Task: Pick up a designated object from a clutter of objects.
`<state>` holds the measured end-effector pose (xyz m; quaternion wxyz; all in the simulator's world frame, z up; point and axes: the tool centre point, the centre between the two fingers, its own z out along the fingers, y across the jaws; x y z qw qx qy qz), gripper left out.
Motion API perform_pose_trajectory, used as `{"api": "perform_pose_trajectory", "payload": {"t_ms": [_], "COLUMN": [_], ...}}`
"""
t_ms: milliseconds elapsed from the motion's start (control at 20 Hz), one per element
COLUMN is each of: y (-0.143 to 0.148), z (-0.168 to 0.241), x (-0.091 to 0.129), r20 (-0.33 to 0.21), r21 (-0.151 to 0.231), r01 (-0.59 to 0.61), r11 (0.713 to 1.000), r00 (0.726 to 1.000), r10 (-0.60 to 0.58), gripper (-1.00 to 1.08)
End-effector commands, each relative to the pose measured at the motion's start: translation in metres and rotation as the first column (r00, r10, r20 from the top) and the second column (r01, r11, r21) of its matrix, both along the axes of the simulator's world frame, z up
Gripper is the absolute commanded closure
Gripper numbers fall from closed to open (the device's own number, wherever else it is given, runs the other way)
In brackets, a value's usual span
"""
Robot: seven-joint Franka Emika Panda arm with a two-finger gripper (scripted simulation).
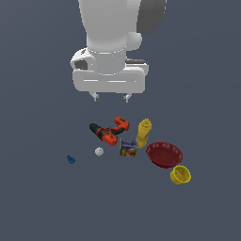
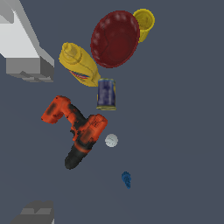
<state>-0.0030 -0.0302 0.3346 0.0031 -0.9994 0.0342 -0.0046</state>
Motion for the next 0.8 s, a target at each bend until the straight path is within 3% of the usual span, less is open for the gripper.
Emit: {"api": "perform_pose_trajectory", "payload": {"t_ms": [0,750], "y": [0.0,-0.001], "z": [0.0,0.011], "x": [0.0,0.005], "r20": [0.0,0.009], "r21": [0.0,-0.022], "r01": [0.0,-0.011], "r11": [1.0,1.0], "r00": [1.0,1.0], "r10": [0.0,0.011], "gripper": [-0.92,-0.92]}}
